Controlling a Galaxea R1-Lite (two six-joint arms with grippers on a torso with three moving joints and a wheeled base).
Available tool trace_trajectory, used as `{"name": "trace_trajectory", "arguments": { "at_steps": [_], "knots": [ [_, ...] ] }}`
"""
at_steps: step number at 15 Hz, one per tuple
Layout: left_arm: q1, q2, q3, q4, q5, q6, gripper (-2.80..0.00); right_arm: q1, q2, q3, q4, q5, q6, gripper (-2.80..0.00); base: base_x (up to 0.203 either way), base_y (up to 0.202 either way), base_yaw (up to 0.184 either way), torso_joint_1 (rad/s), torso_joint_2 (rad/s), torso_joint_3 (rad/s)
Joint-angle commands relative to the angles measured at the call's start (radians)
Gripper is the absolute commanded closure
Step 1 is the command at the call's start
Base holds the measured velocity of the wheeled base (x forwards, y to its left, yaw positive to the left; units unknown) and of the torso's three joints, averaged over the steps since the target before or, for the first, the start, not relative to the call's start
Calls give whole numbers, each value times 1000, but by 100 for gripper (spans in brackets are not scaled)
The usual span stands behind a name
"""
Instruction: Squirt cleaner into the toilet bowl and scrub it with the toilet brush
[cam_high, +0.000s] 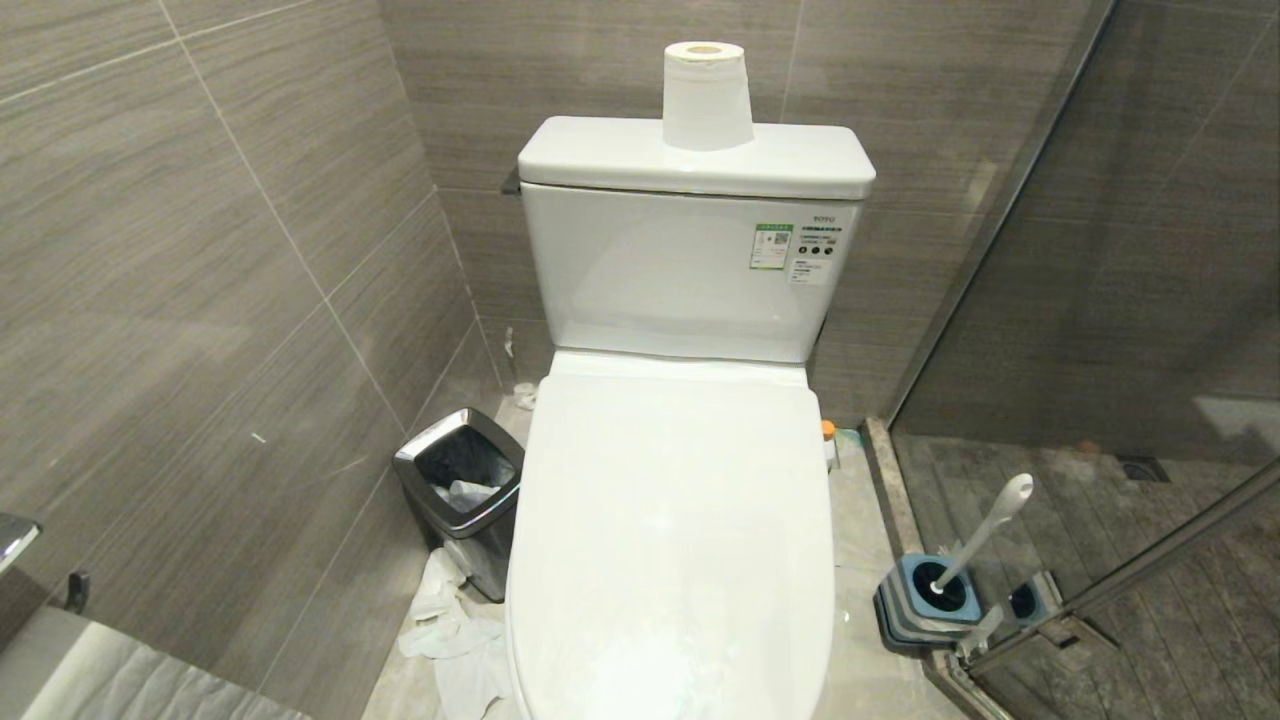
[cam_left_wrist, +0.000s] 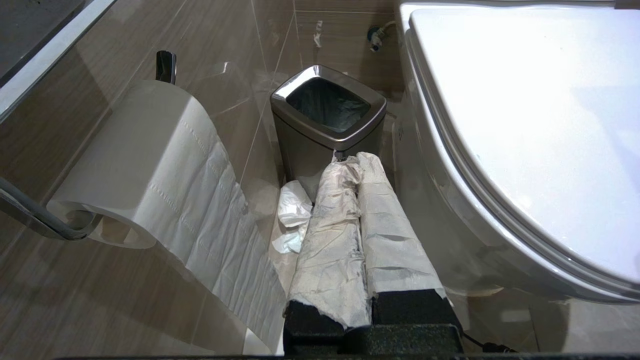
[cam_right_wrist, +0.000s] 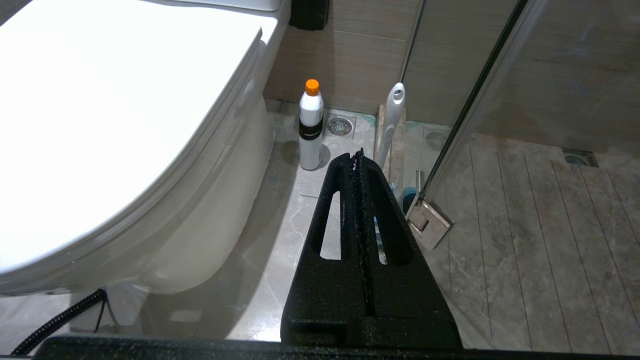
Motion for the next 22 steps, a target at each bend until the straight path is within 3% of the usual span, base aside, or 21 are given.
{"name": "trace_trajectory", "arguments": {
  "at_steps": [1, 22],
  "knots": [
    [1, 1, 8, 0, 0, 0, 0, 0, -1, 12, -1, 1, 0, 0, 0, 0, 0, 0, 0, 0],
    [2, 1, 8, 0, 0, 0, 0, 0, -1, 12, -1, 1, 0, 0, 0, 0, 0, 0, 0, 0]
  ]
}}
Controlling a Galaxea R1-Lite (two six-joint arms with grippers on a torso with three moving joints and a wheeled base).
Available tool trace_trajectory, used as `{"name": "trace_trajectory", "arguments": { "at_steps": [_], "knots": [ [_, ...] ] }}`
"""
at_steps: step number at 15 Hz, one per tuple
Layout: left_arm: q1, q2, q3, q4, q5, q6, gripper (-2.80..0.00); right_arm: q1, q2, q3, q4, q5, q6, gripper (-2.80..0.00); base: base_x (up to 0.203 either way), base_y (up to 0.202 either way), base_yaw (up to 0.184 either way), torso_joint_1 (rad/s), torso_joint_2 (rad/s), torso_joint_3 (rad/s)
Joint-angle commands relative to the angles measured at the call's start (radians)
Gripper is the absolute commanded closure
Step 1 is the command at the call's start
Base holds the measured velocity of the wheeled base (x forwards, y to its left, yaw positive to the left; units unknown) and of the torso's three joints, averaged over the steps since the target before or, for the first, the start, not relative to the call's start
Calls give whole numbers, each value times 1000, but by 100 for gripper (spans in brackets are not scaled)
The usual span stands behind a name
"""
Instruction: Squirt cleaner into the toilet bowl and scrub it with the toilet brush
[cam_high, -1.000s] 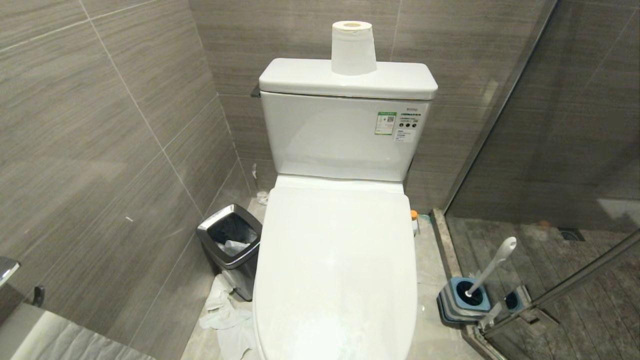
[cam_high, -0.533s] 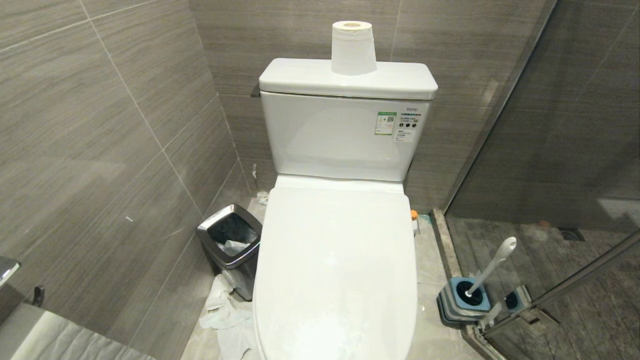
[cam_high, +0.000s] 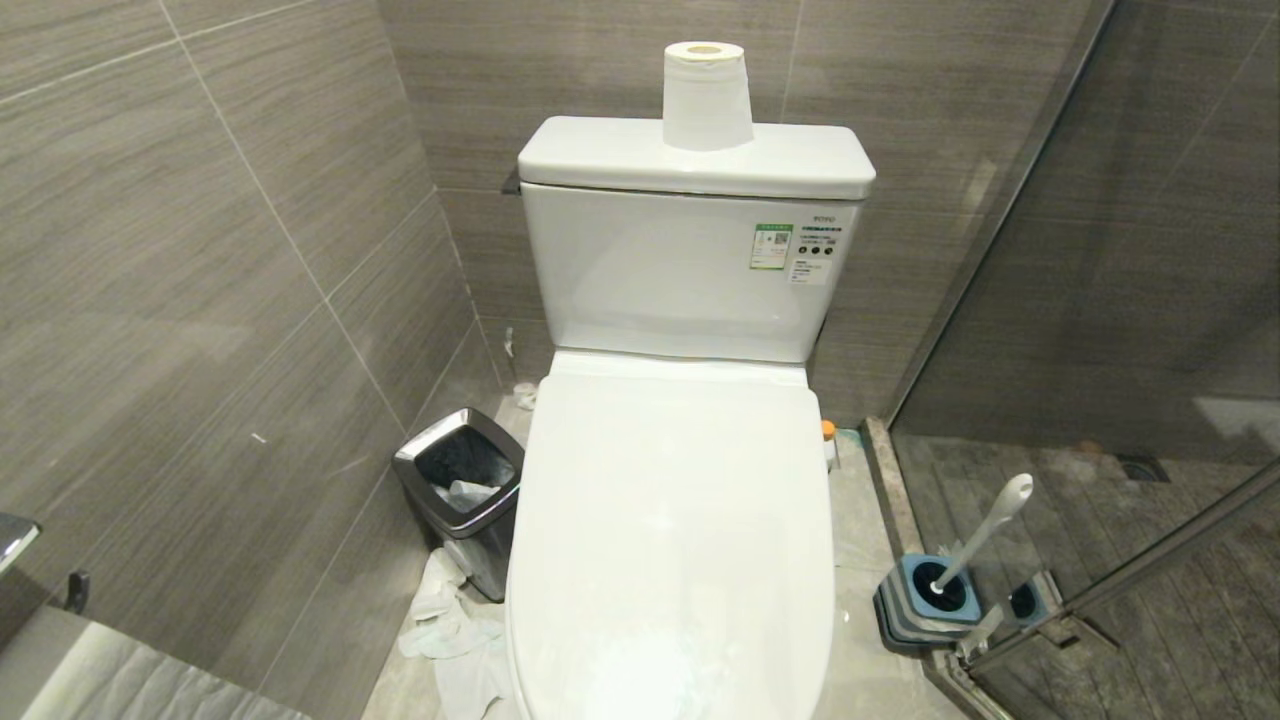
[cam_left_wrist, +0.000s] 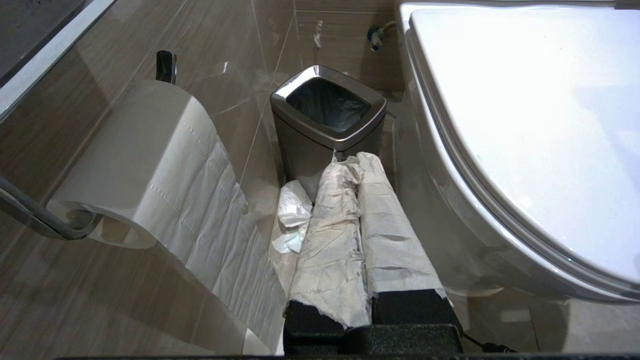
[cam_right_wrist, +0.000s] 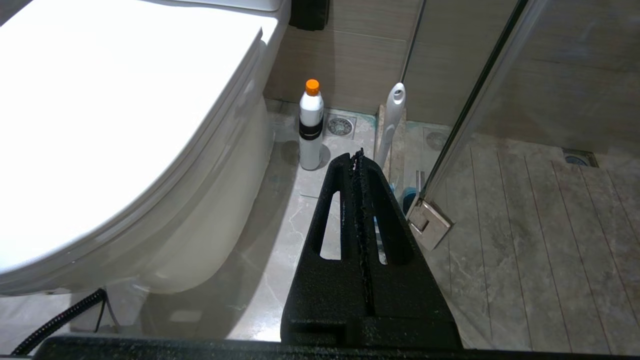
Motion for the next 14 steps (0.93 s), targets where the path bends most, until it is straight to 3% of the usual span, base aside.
{"name": "trace_trajectory", "arguments": {
  "at_steps": [1, 14],
  "knots": [
    [1, 1, 8, 0, 0, 1, 0, 0, -1, 12, 0, 1, -1, 0, 0, 0, 0, 0, 0, 0],
    [1, 1, 8, -2, 0, 4, 0, 0, -1, 11, 0, 1, -1, 0, 0, 0, 0, 0, 0, 0]
  ]
}}
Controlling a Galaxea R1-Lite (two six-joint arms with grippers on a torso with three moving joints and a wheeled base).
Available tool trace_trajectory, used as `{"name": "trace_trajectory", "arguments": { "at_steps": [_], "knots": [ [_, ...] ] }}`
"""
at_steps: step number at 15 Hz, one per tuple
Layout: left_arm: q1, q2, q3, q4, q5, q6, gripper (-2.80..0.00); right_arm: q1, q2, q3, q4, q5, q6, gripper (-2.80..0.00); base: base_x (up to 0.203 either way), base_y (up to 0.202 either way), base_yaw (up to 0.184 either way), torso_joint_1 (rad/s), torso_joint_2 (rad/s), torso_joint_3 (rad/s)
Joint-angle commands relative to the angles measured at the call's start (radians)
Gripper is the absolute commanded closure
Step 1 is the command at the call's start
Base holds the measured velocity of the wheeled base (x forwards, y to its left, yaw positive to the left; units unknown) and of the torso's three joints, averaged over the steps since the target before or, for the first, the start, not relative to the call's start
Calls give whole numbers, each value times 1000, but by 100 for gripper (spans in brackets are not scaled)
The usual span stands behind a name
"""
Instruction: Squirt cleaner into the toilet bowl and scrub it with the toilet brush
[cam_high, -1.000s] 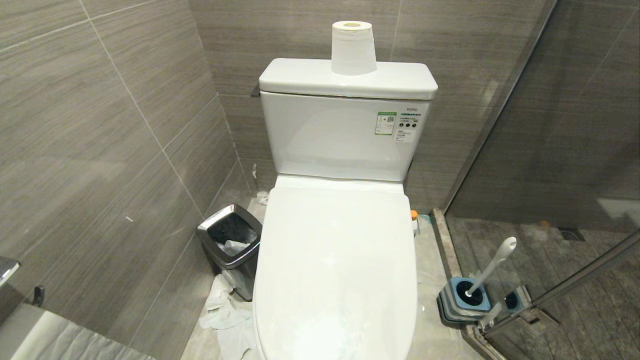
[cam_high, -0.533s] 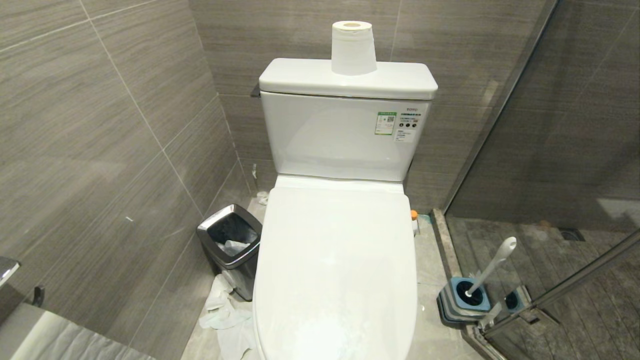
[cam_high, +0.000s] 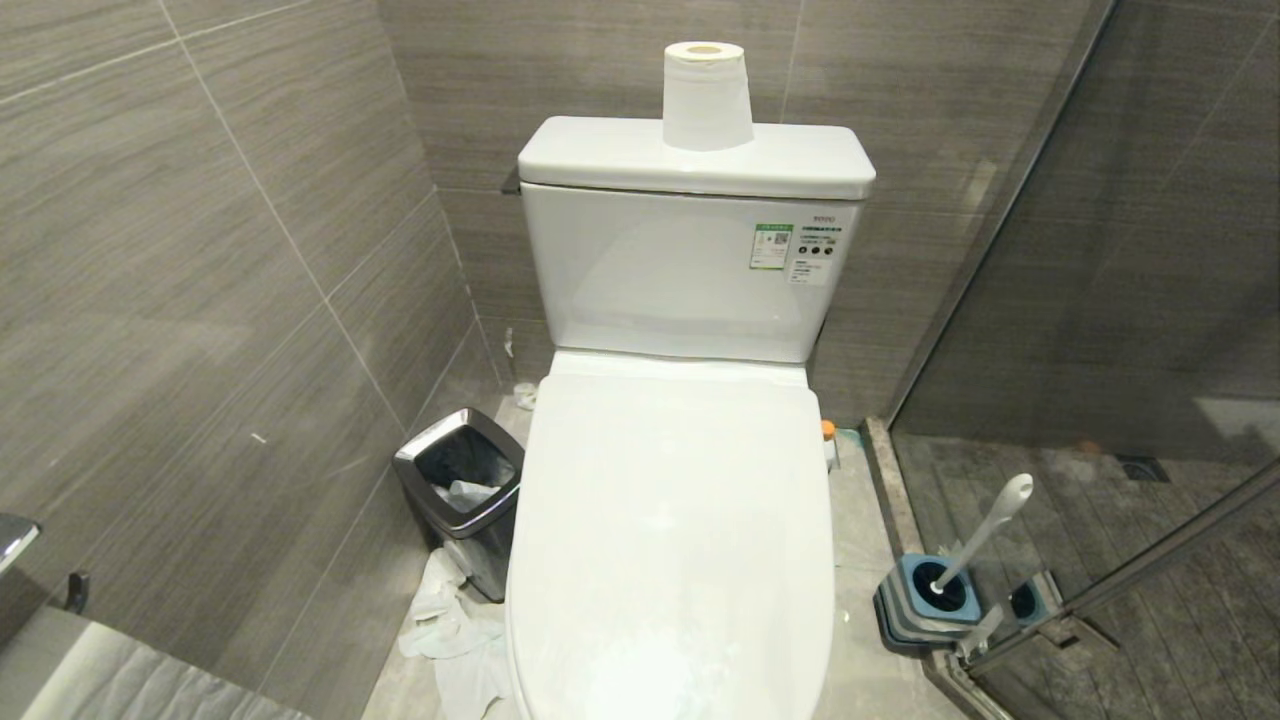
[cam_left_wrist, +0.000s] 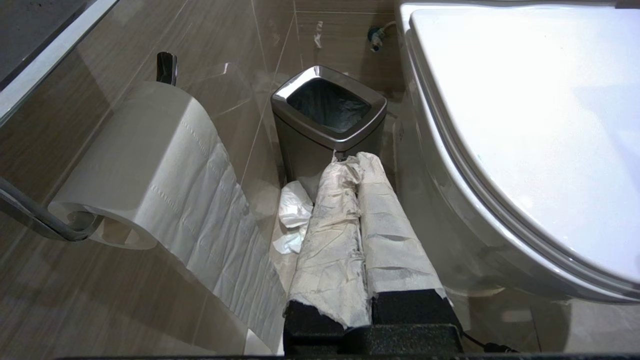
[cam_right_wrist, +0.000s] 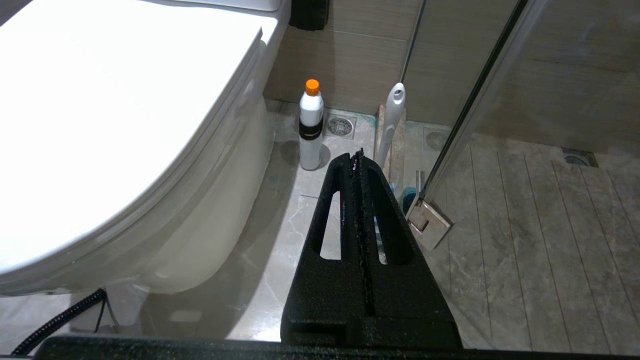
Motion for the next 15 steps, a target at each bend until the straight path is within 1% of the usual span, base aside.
{"name": "trace_trajectory", "arguments": {
  "at_steps": [1, 15],
  "knots": [
    [1, 1, 8, 0, 0, 0, 0, 0, -1, 12, 0, 0, 0, 0, 0, 0, 0, 0, 0, 0],
    [1, 1, 8, 1, 0, -3, 0, 0, -1, 12, 0, 0, 0, 0, 0, 0, 0, 0, 0, 0]
  ]
}}
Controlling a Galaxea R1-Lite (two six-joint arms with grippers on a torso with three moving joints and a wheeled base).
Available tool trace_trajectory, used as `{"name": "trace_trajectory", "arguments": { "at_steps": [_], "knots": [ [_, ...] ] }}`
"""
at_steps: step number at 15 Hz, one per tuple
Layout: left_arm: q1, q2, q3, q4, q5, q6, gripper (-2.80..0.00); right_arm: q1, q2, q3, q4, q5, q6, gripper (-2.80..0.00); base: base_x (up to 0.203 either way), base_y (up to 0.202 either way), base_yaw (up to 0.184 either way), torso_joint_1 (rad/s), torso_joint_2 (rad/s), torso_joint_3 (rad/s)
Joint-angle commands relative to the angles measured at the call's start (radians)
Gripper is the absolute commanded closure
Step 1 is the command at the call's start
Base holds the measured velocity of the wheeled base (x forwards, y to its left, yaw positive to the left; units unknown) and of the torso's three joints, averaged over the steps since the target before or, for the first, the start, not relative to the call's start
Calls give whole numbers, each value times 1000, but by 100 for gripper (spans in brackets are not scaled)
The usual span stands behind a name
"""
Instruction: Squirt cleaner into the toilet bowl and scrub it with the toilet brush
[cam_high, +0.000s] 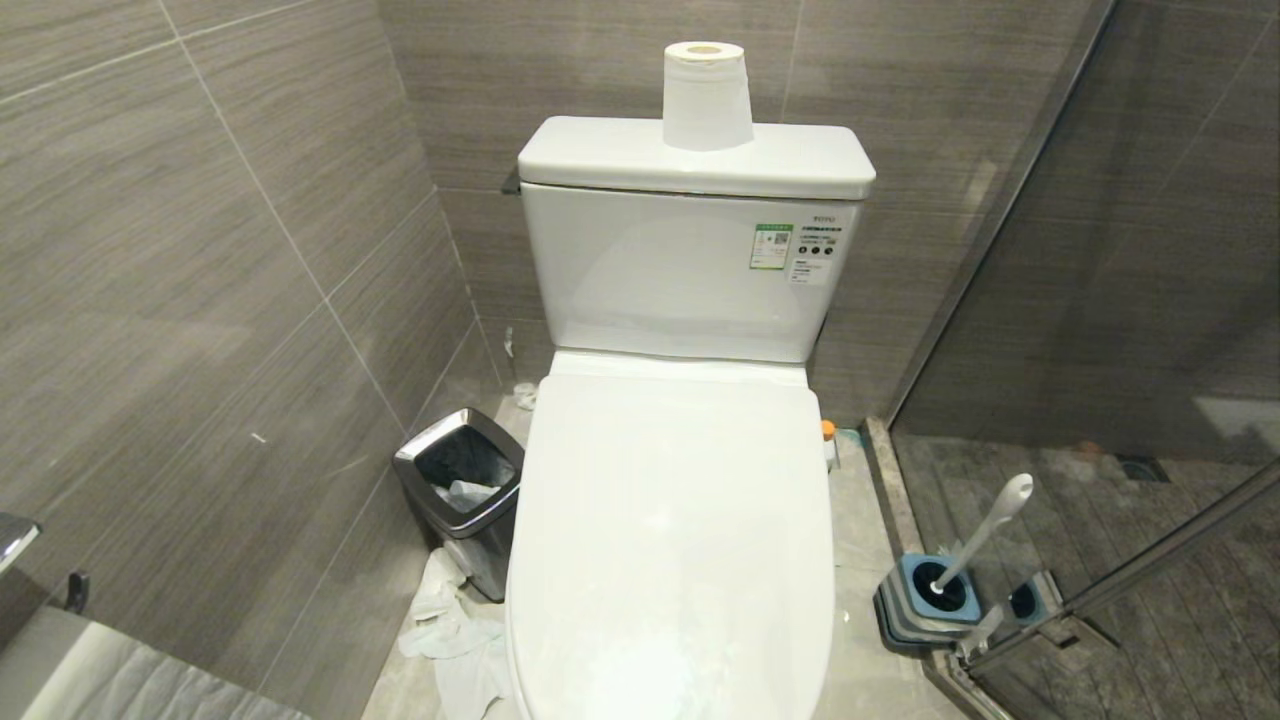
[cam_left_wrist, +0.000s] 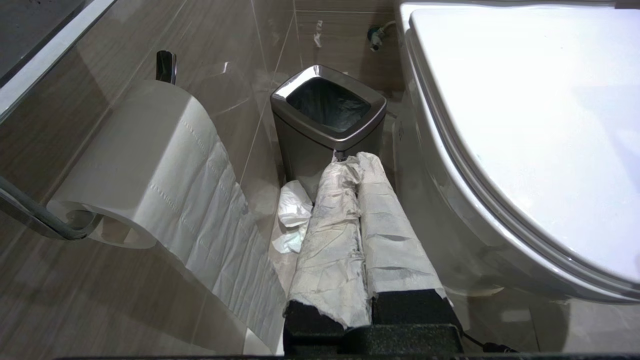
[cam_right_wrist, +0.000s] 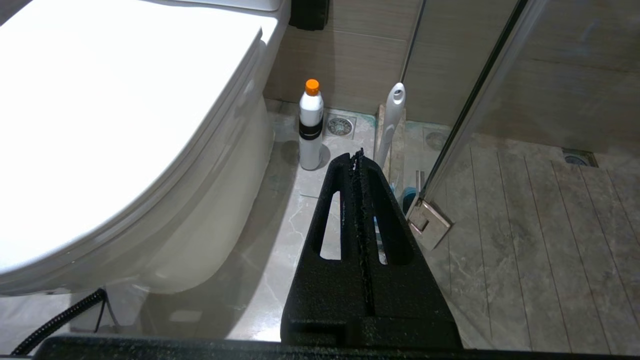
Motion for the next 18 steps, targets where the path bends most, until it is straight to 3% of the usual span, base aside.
{"name": "trace_trajectory", "arguments": {
  "at_steps": [1, 18],
  "knots": [
    [0, 1, 8, 0, 0, 0, 0, 0, -1, 12, -1, 1, 0, 0, 0, 0, 0, 0, 0, 0],
    [0, 1, 8, -2, 0, -2, 0, 0, -1, 12, -1, 1, 0, 0, 0, 0, 0, 0, 0, 0]
  ]
}}
